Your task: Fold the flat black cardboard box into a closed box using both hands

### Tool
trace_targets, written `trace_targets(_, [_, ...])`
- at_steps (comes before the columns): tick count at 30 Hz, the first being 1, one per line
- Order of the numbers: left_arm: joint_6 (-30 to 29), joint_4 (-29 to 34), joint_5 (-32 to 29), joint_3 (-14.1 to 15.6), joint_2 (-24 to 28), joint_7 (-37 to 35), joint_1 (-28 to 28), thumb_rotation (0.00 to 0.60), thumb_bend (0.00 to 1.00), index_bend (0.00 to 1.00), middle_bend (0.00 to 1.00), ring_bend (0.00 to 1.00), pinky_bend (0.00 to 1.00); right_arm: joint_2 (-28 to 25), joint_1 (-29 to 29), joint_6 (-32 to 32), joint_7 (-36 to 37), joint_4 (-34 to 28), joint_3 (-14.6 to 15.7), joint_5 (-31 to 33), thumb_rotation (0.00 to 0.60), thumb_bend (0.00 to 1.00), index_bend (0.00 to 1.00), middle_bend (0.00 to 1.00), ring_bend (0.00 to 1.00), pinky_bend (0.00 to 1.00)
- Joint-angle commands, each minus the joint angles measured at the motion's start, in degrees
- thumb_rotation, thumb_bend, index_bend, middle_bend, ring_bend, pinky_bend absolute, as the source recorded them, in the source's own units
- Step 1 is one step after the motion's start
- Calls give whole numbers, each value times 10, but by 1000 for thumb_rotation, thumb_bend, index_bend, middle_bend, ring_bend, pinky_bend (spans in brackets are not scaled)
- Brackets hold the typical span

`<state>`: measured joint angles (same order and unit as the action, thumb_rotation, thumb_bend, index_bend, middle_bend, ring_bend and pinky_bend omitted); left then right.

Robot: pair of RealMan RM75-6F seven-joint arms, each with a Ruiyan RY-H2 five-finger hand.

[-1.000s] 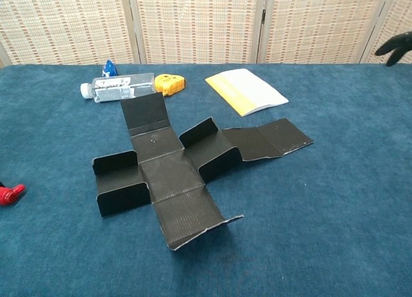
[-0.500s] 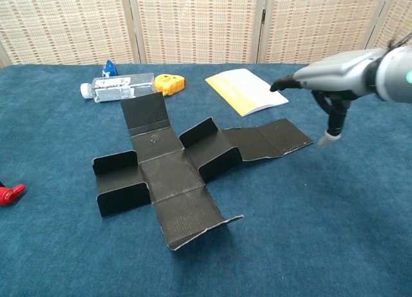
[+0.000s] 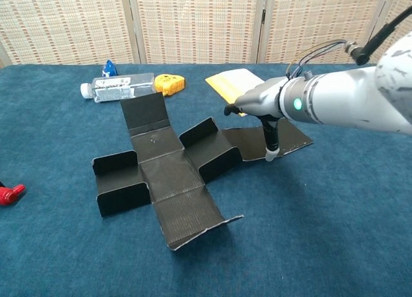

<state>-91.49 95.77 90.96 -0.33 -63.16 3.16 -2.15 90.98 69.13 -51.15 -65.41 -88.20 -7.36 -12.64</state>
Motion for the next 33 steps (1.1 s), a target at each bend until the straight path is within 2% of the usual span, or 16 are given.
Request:
trace_targets(1, [1, 1, -1, 0, 1, 0, 1, 600, 88, 220, 160, 257, 359, 15, 15, 13, 5, 18, 7, 15, 600, 0, 0, 59, 576, 827])
trace_targets(11, [2, 5, 0, 0, 3, 2, 2, 600, 88, 220, 160, 256, 360, 43, 42, 34, 21, 69, 20, 38, 600, 0, 0, 61, 576, 827])
trace_targets(28, [0, 2, -4, 1, 8, -17, 10, 600, 88, 222, 159, 255, 360, 74, 80, 42, 7, 125, 44, 79, 600, 2, 2, 120, 576, 827])
trace_targets(33, [0, -1, -5, 0, 9, -19, 11, 600, 88, 229, 160, 255, 359, 84, 88, 44, 5, 137, 45, 83, 600, 52, 97, 201, 598, 828])
